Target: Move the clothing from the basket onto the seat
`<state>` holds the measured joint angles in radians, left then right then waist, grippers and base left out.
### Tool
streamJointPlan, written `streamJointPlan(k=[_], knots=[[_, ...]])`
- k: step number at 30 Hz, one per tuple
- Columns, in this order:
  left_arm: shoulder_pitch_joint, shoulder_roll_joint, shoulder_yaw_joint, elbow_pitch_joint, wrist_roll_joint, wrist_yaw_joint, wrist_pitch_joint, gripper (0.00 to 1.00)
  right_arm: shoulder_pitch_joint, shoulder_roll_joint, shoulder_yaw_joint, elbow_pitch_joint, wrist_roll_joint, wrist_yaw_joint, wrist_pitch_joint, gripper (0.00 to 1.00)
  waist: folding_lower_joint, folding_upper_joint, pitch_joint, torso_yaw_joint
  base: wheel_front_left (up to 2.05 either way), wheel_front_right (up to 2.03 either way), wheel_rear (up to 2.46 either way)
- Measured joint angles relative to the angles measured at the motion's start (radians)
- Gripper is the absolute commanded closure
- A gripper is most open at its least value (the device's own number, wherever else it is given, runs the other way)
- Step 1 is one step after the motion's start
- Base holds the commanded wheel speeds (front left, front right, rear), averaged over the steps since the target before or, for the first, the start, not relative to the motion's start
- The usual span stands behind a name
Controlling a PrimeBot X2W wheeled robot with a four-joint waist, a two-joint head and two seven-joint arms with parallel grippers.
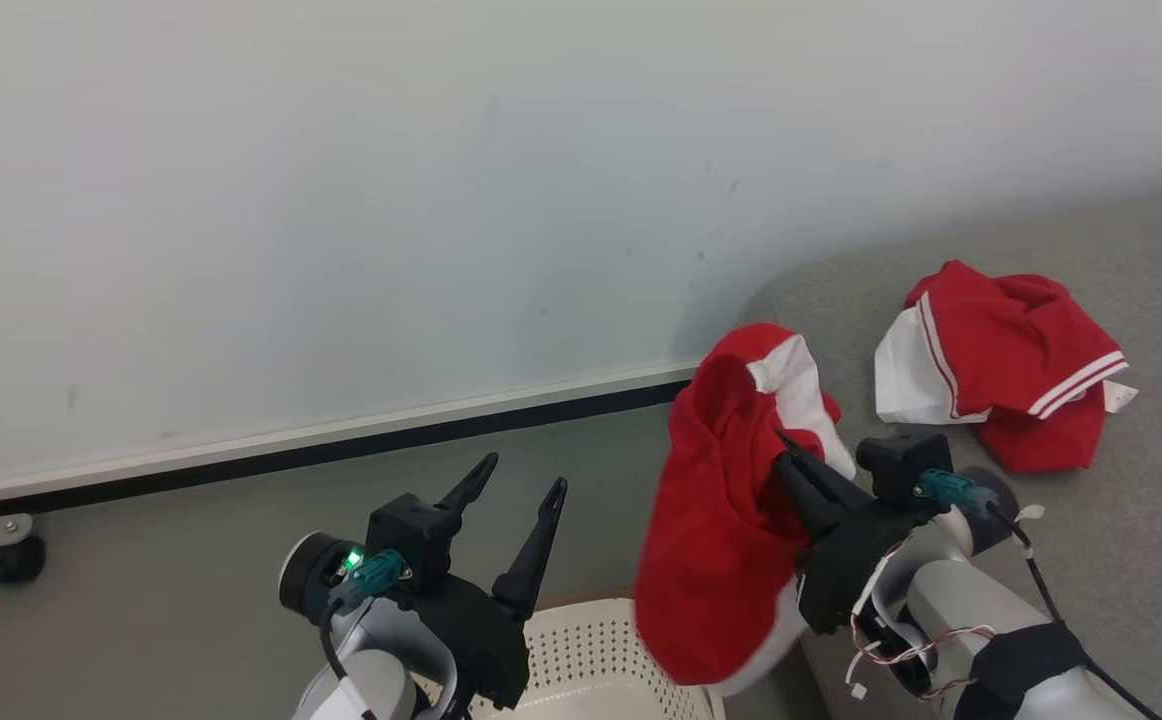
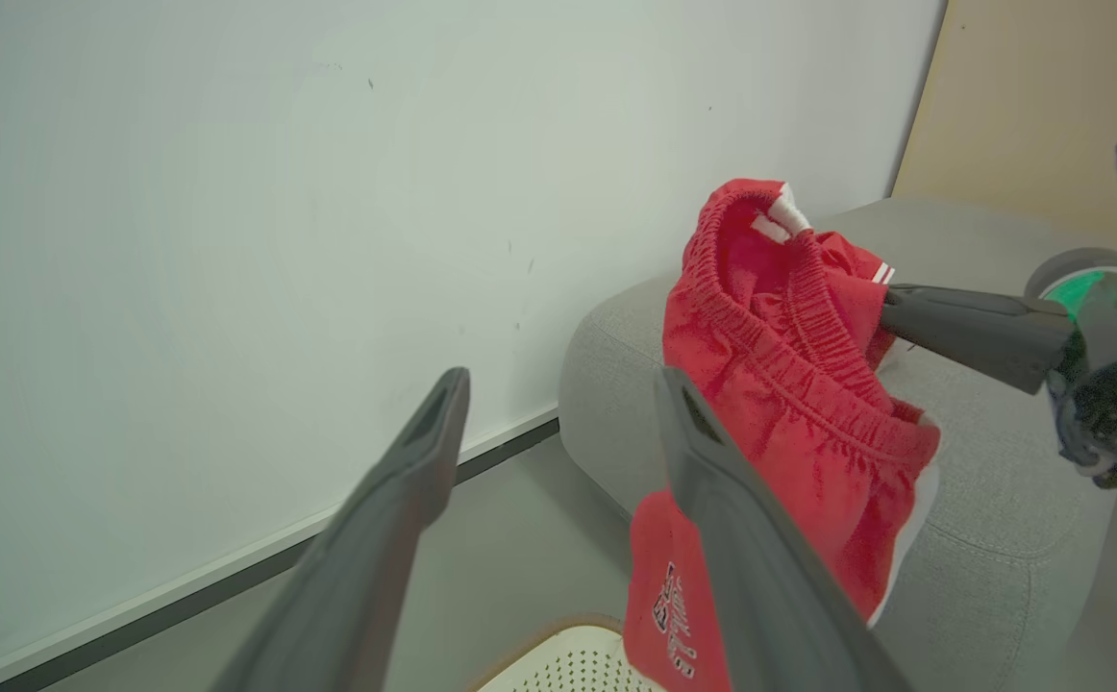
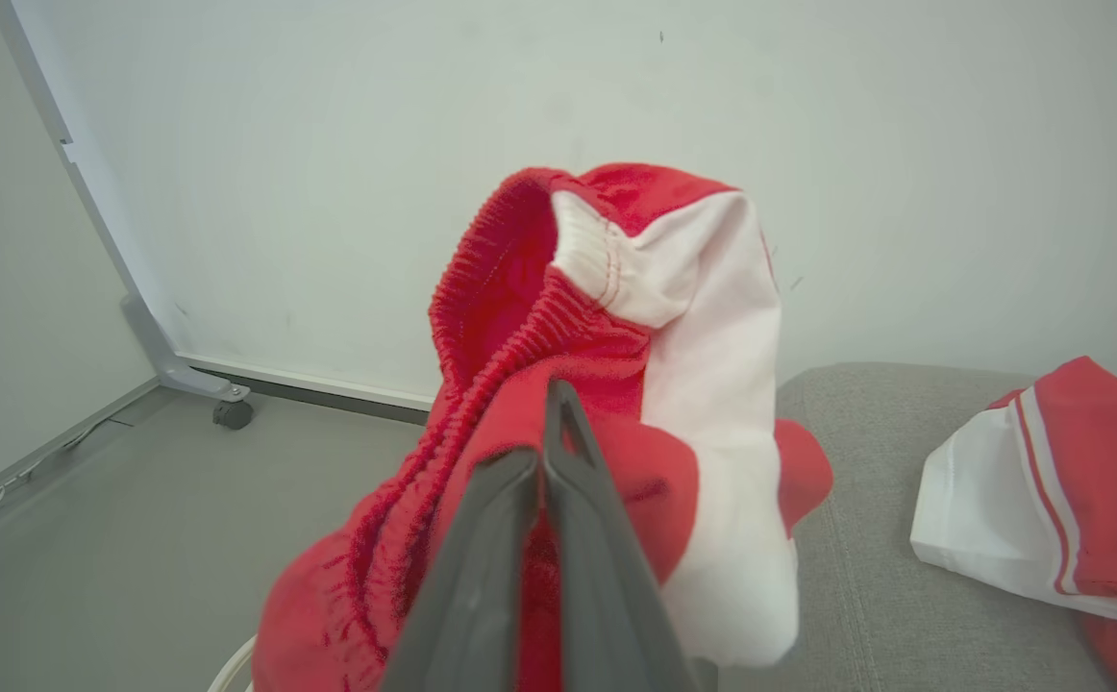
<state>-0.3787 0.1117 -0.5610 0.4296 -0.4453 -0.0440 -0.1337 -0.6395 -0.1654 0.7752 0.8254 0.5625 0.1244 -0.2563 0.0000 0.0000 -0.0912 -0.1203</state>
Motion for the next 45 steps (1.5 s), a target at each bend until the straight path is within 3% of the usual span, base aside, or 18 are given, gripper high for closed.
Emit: streamJointPlan(k=[12,29,36,45], knots=[[0.074,-0.006,-0.011,-0.003,-0.012,-0.009,-0.037,0.00,0.057,-0.119,-0.035,-0.066,-0.042,-0.011,0.000,1.00,0.0000,0.0000,-0.011,-0.132,0.00,0.00,0.00],[0.122,-0.032,-0.048,-0.041,-0.038,-0.018,-0.063,0.00,0.027,-0.207,-0.084,-0.209,-0.087,-0.020,0.000,1.00,-0.0001,0.0000,-0.002,-0.317,0.00,0.00,0.00],[0.113,-0.039,-0.072,-0.058,-0.036,-0.019,-0.063,0.00,-0.086,-0.239,-0.116,-0.207,-0.103,-0.020,0.000,1.00,0.0000,0.0000,0.037,-0.338,0.00,0.00,0.00],[0.089,-0.040,-0.097,-0.114,-0.027,-0.028,-0.056,0.00,-0.335,-0.288,-0.182,-0.124,-0.099,-0.017,0.019,1.00,0.0000,0.0001,0.106,-0.305,0.00,0.00,0.00]])
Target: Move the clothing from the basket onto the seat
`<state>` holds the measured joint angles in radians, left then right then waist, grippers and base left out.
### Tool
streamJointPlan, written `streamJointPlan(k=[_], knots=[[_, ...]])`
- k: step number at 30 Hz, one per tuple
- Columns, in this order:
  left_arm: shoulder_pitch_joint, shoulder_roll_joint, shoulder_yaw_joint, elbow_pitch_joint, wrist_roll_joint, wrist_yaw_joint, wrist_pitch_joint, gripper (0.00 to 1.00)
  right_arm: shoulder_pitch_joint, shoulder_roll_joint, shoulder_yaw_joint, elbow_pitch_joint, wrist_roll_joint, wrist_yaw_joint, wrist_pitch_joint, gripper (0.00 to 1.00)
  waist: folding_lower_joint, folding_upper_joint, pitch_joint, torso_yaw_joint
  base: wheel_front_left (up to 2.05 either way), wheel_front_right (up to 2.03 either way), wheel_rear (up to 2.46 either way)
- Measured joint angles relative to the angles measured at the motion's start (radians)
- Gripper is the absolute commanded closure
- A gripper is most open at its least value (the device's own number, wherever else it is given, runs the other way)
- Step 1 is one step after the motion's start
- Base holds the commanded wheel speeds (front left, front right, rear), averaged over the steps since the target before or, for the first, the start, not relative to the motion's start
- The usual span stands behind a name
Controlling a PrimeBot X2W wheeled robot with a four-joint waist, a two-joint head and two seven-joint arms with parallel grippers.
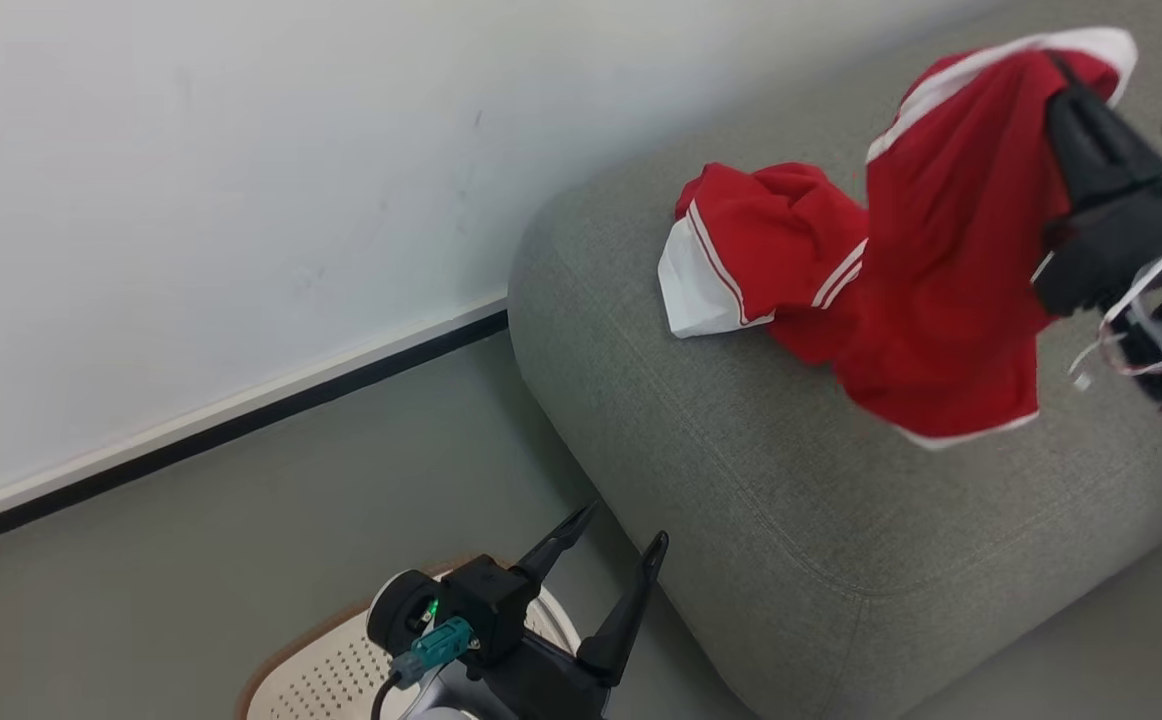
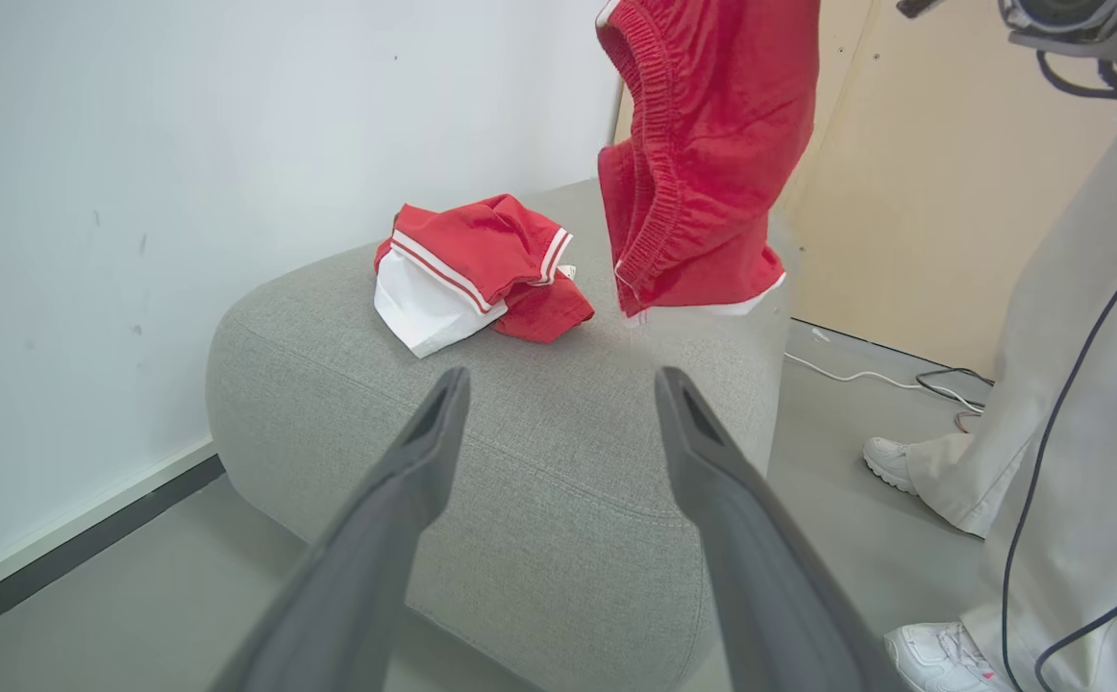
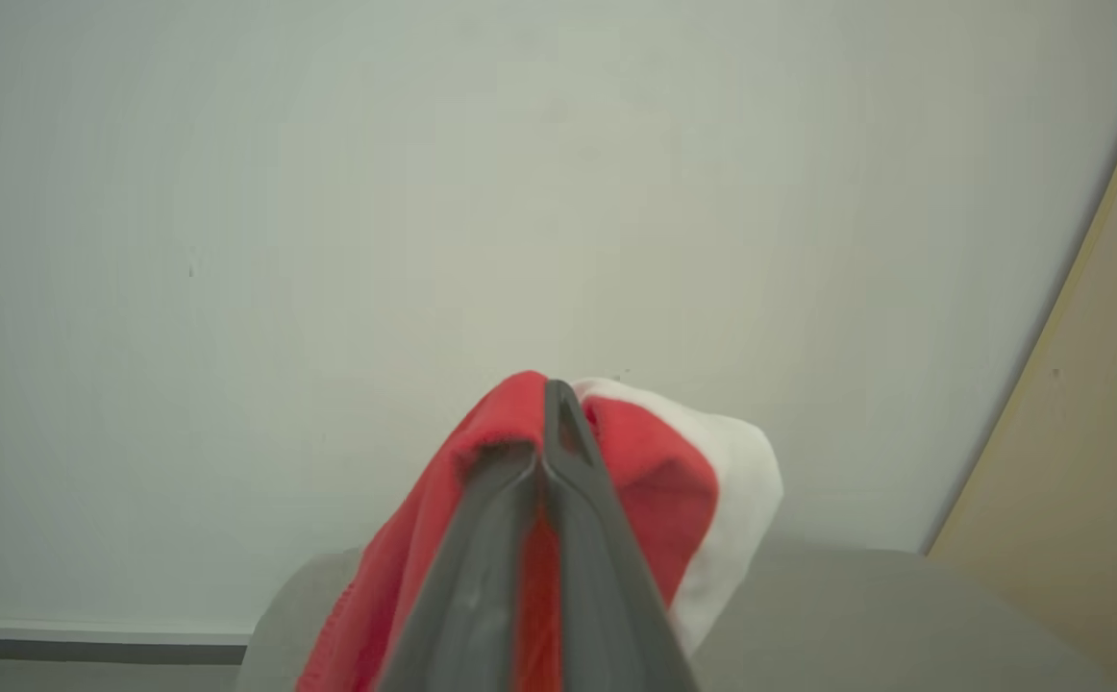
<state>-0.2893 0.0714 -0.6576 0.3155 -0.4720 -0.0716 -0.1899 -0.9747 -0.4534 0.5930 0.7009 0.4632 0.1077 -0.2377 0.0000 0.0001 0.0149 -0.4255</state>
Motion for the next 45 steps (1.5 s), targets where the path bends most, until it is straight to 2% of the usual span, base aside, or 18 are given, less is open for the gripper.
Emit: streamJointPlan(k=[5,17,28,33,39,45], knots=[[-0.026,0.017,-0.004,-0.035,0.016,0.000,0.013,0.00,-0.134,-0.039,-0.047,0.052,0.007,0.003,0.018,1.00,0.0000,0.0000,0.050,0.032,0.00,0.00,0.00],[-0.087,0.053,0.003,-0.122,0.052,0.001,0.045,0.00,-0.294,-0.112,-0.107,0.157,0.032,0.001,0.043,1.00,0.0001,0.0000,0.177,0.125,0.00,0.00,0.00],[-0.166,0.084,0.016,-0.214,0.071,0.001,0.083,0.00,-0.393,-0.155,-0.142,0.205,0.021,-0.061,0.041,1.00,0.0002,0.0001,0.326,0.198,0.00,0.00,0.00],[-0.200,0.110,0.029,-0.255,0.100,0.001,0.104,0.00,-0.386,-0.135,-0.144,0.243,0.021,-0.081,0.033,1.00,0.0002,0.0001,0.396,0.213,0.00,0.00,0.00],[-0.243,0.125,0.037,-0.267,0.114,0.001,0.124,0.00,-0.322,-0.051,-0.138,0.314,0.038,-0.090,0.023,1.00,0.0002,0.0002,0.474,0.213,0.00,0.00,0.00],[-0.259,0.127,0.040,-0.258,0.114,0.001,0.135,0.00,-0.245,0.028,-0.117,0.360,0.040,-0.081,0.007,1.00,0.0002,0.0002,0.518,0.194,0.00,0.00,0.00]])
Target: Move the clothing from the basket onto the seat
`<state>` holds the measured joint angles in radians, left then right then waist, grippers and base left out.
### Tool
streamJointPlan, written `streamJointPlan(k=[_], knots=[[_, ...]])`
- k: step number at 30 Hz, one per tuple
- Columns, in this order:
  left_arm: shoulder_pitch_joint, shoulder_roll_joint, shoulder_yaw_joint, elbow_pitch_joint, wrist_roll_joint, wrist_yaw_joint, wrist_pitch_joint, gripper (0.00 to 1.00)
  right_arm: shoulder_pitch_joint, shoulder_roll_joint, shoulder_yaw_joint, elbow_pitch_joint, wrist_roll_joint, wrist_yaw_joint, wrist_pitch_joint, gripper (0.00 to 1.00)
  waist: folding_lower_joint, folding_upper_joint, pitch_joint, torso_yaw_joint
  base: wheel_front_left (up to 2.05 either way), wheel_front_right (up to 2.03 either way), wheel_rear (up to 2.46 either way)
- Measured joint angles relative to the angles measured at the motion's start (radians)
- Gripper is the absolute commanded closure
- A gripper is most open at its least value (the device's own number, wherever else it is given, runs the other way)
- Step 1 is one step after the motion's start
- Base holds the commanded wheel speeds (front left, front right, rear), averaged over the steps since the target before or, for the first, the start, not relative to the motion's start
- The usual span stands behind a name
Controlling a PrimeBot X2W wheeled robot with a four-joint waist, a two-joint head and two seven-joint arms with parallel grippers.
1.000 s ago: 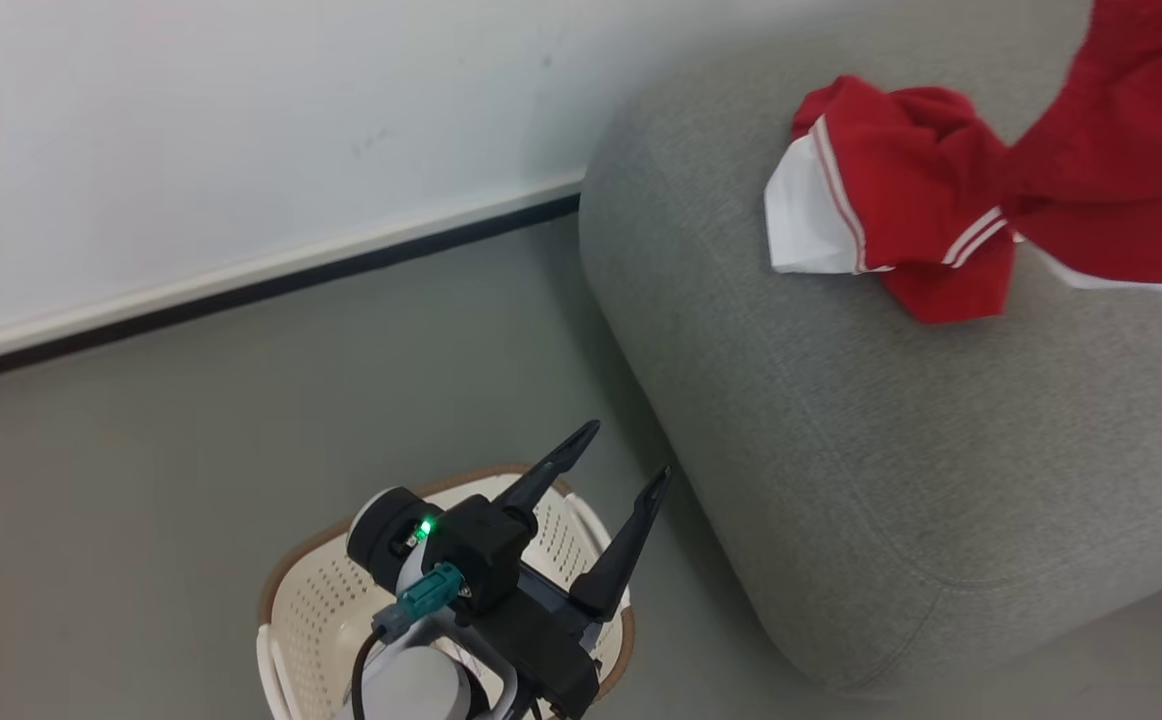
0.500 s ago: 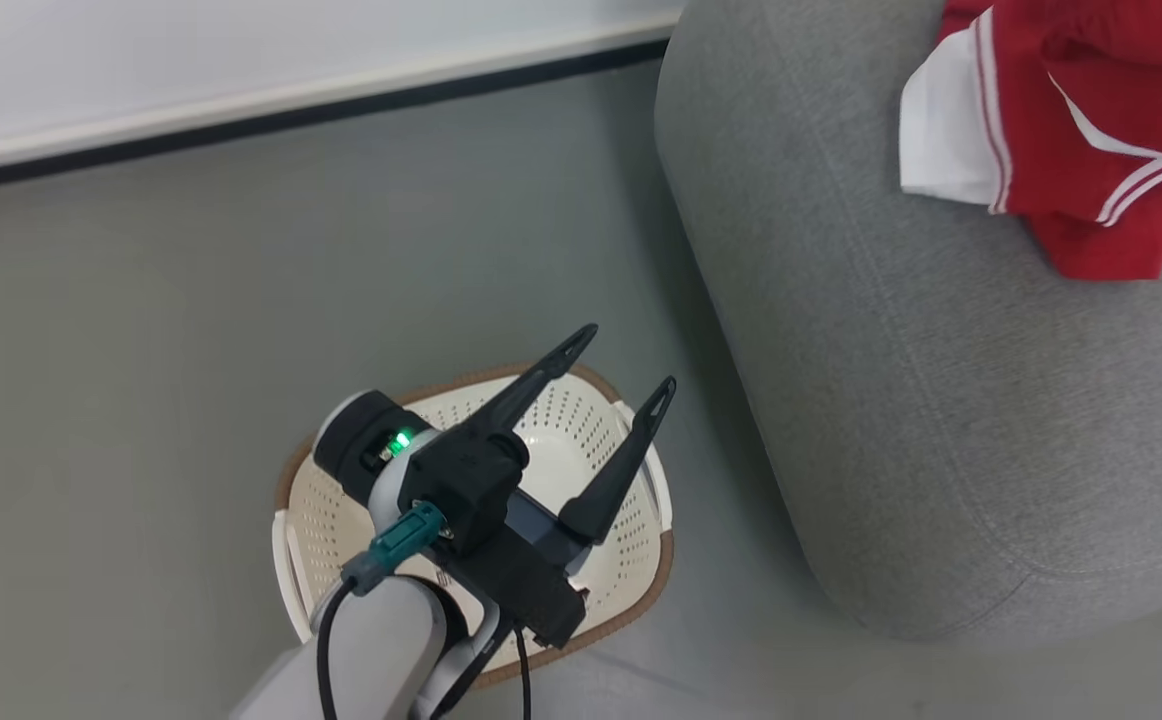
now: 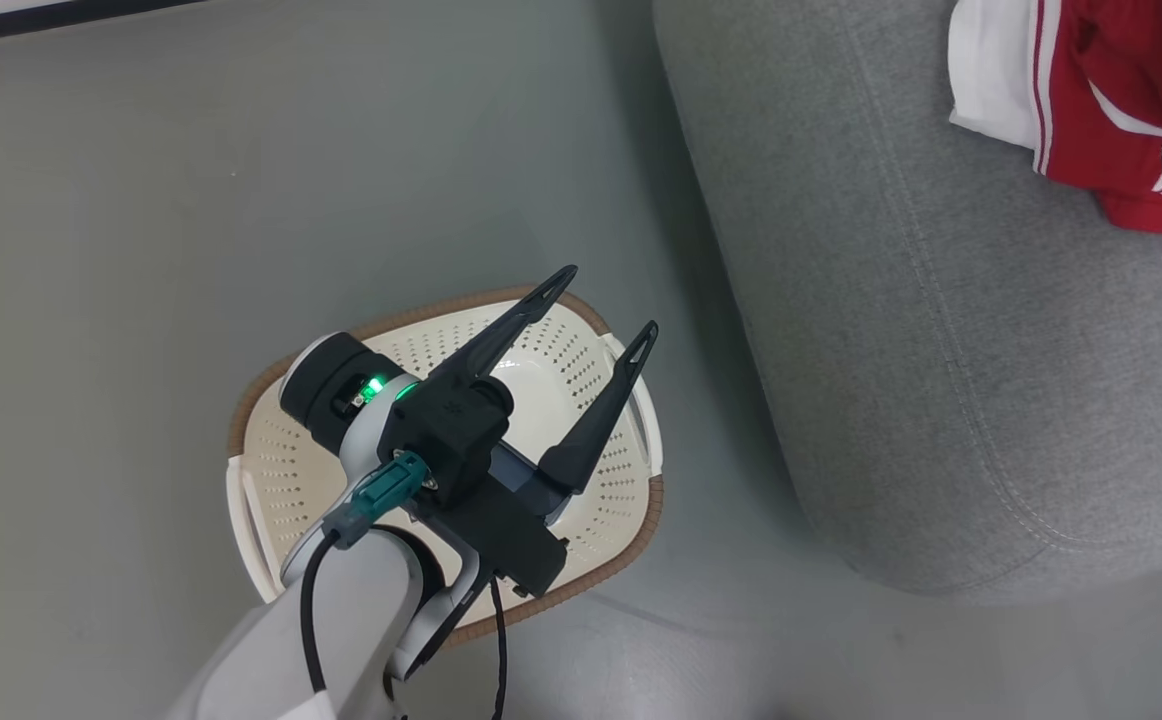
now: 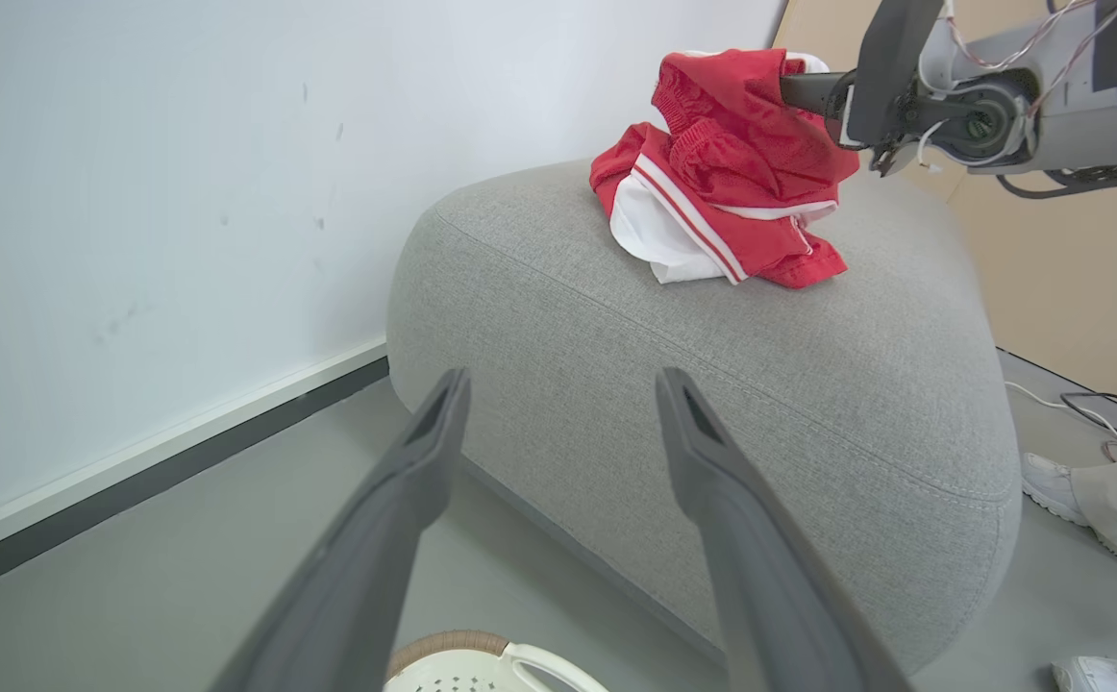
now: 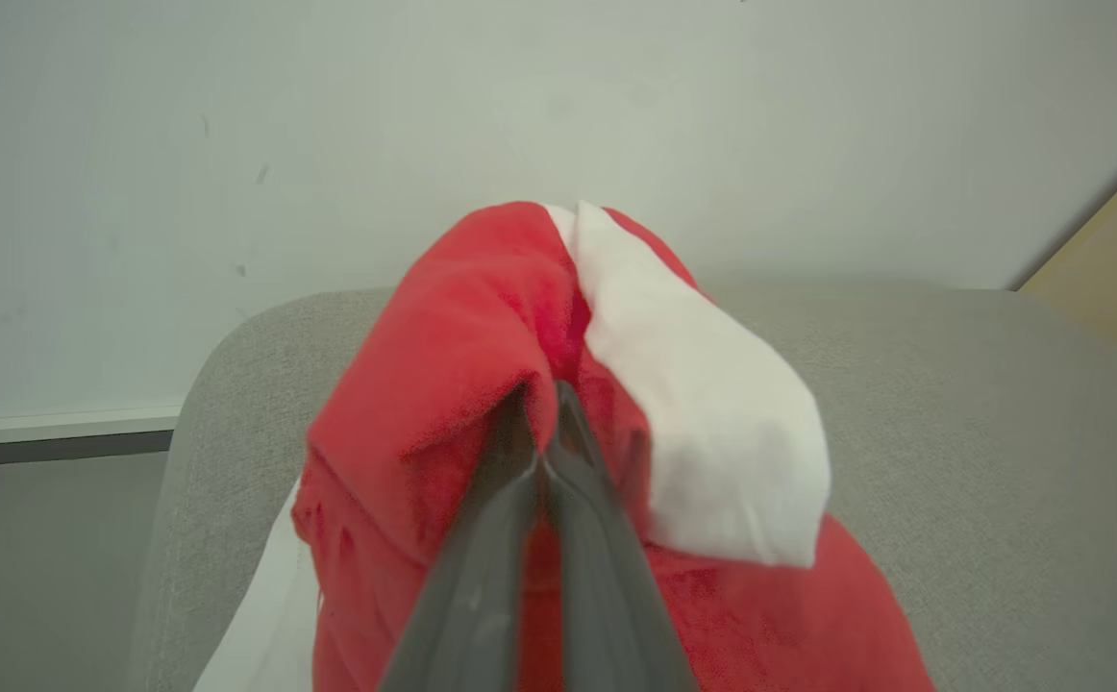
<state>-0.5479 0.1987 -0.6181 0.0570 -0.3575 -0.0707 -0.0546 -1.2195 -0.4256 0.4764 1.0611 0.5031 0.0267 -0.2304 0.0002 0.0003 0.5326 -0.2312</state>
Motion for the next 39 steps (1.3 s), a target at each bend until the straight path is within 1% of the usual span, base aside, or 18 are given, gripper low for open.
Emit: streamJointPlan(k=[4,5,6,7,8,9,14,20,26,28,33,39], knots=[[0.000,0.003,0.001,0.012,0.000,0.000,0.000,0.00,0.019,0.011,0.002,0.024,0.000,0.000,-0.006,1.00,-0.0001,-0.0001,0.002,-0.018,0.00,0.00,0.00],[0.000,0.003,0.001,0.015,0.000,0.000,0.000,0.00,0.022,0.012,0.002,0.029,0.000,0.000,-0.009,0.98,-0.0002,-0.0001,-0.001,-0.021,0.00,0.00,0.00],[0.000,0.003,0.001,0.020,0.000,0.000,0.000,0.00,0.022,0.012,0.002,0.034,0.000,0.000,-0.010,0.65,-0.0001,-0.0001,-0.005,-0.023,0.00,0.00,0.00],[0.000,0.003,0.001,0.025,0.000,0.000,0.000,0.00,0.022,0.015,0.001,0.035,0.000,0.000,-0.010,0.52,-0.0002,-0.0001,-0.009,-0.025,0.00,0.00,0.00],[0.000,0.004,0.001,0.030,0.000,0.000,0.000,0.00,0.022,0.017,0.001,0.035,0.000,0.000,-0.012,0.07,-0.0002,-0.0002,-0.014,-0.027,0.00,0.00,0.00],[0.000,0.004,0.001,0.034,0.000,0.000,0.000,0.00,0.024,0.021,0.002,0.036,0.000,0.000,-0.017,0.00,-0.0002,-0.0002,-0.019,-0.029,0.00,0.00,0.00],[0.004,0.002,0.004,0.062,-0.005,0.000,-0.005,0.00,0.061,0.035,0.010,0.038,-0.003,0.006,-0.019,0.00,-0.0002,-0.0002,-0.052,-0.040,0.00,0.00,0.00],[0.023,-0.015,0.024,0.102,-0.026,0.002,-0.027,0.00,0.124,0.039,0.013,0.030,-0.007,0.018,-0.019,0.00,-0.0004,-0.0002,-0.108,-0.051,0.00,0.00,0.00],[0.059,-0.031,0.046,0.151,-0.047,0.029,-0.060,0.00,0.206,0.045,0.019,-0.023,-0.018,0.019,-0.019,0.00,-0.0004,-0.0002,-0.176,-0.058,0.00,0.00,0.00],[0.071,-0.036,0.057,0.169,-0.059,0.039,-0.072,0.00,0.240,0.053,0.017,-0.042,-0.018,0.027,-0.022,0.00,-0.0005,-0.0003,-0.201,-0.059,0.00,0.00,0.00],[0.107,-0.043,0.081,0.207,-0.072,0.063,-0.102,0.00,0.328,0.083,0.014,-0.098,-0.018,0.028,-0.023,0.00,-0.0005,-0.0003,-0.264,-0.056,0.00,0.00,0.00],[0.179,-0.036,0.124,0.249,-0.090,0.090,-0.141,0.00,0.453,0.128,0.014,-0.195,-0.018,0.028,-0.023,0.00,-0.0005,-0.0003,-0.352,-0.036,0.00,0.00,0.00]])
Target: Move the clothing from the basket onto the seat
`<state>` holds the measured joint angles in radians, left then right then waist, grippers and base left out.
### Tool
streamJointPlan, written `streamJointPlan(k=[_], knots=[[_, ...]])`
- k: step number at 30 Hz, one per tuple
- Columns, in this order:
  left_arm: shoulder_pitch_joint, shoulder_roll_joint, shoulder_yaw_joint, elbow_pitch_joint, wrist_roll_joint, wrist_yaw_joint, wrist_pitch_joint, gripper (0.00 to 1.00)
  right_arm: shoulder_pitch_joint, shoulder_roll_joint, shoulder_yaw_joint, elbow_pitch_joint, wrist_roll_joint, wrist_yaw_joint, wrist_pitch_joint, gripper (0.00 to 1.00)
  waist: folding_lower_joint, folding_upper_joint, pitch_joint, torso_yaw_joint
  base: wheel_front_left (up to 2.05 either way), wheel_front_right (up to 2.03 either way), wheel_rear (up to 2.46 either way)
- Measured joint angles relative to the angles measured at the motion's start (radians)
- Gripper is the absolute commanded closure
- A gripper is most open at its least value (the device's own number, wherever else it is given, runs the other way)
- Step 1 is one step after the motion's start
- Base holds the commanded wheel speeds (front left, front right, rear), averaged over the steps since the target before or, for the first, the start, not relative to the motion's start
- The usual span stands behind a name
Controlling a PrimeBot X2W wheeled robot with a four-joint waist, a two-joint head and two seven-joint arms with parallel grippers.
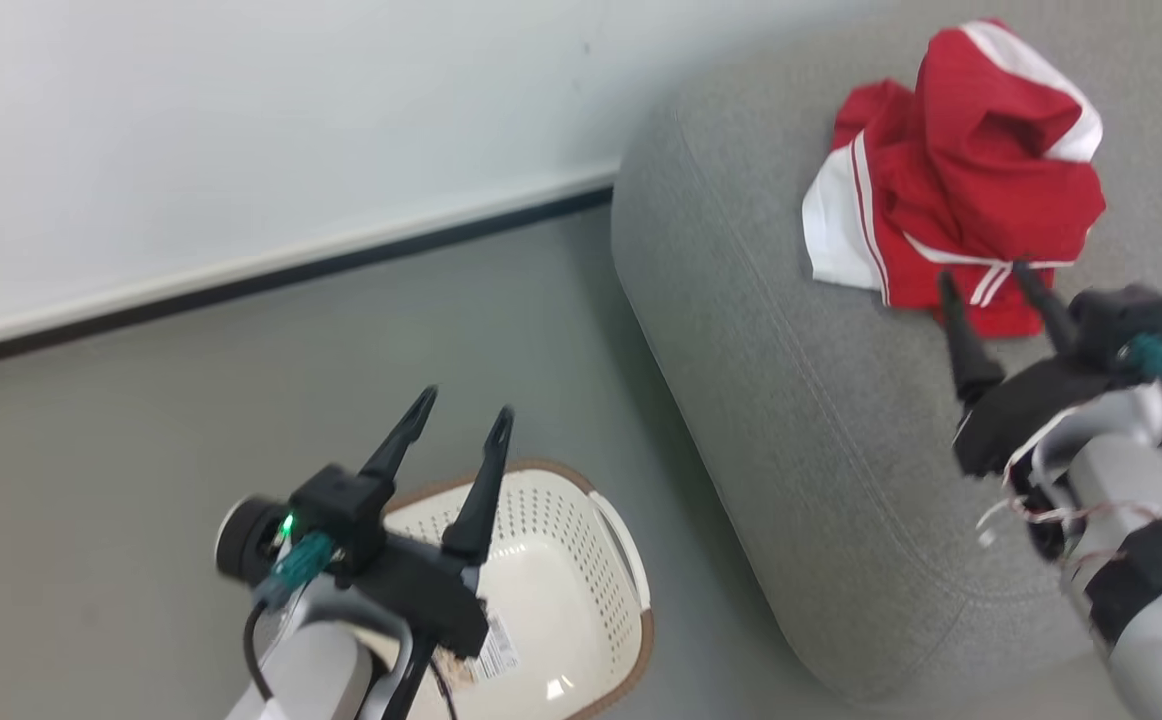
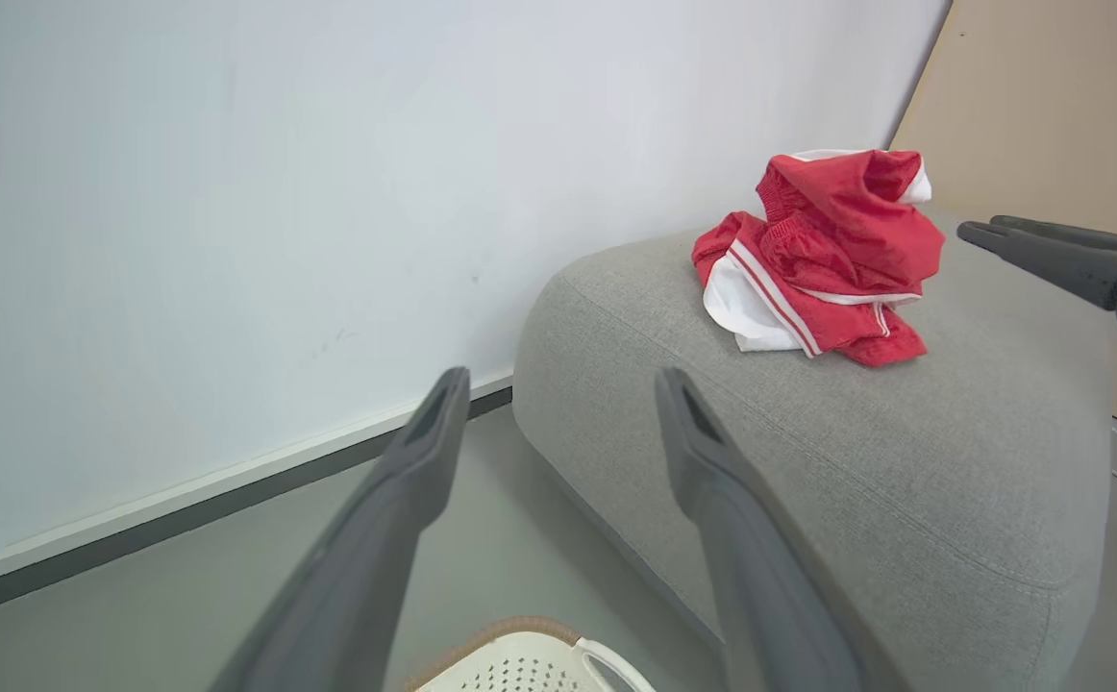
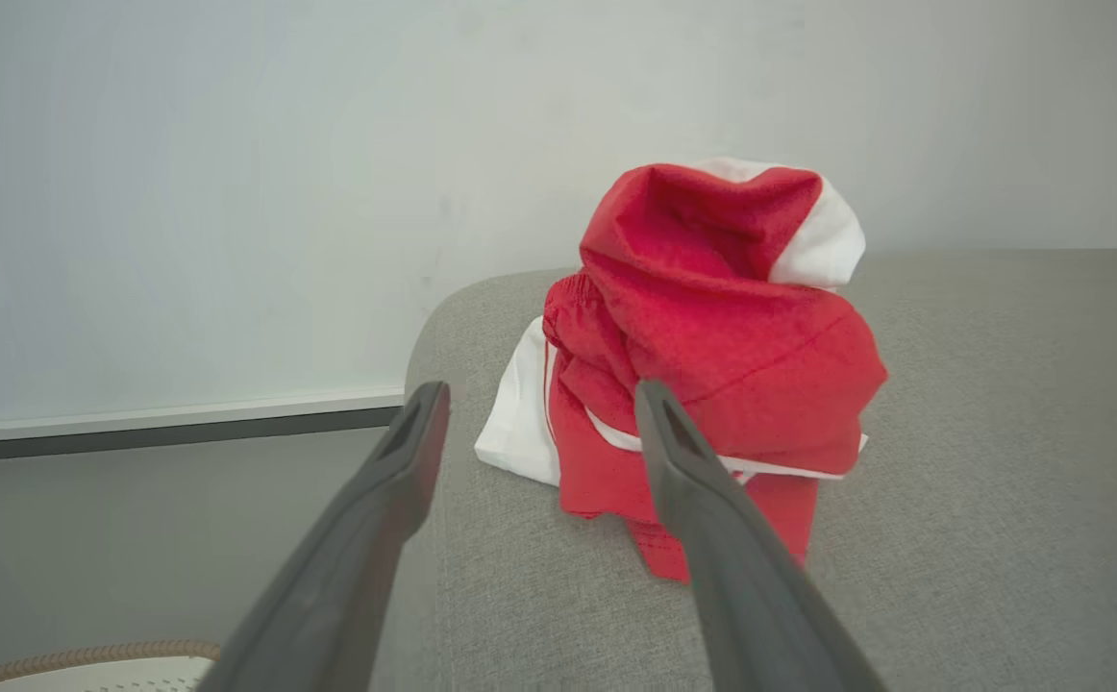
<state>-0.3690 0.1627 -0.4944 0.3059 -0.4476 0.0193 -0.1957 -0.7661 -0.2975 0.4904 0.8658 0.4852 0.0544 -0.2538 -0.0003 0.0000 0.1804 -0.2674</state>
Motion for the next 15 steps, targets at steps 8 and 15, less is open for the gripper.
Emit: streamJointPlan(k=[8,15], knots=[[0.105,0.025,0.055,0.029,-0.037,0.035,-0.019,0.00,0.137,0.024,0.006,-0.127,-0.013,-0.012,0.000,0.00,0.0001,-0.0001,-0.100,0.038,0.00,0.00,0.00],[0.185,0.031,0.081,0.023,-0.041,0.060,-0.033,0.00,0.274,0.023,-0.009,-0.236,-0.027,-0.060,0.000,0.00,0.0001,-0.0001,-0.167,0.076,0.00,0.00,0.00]])
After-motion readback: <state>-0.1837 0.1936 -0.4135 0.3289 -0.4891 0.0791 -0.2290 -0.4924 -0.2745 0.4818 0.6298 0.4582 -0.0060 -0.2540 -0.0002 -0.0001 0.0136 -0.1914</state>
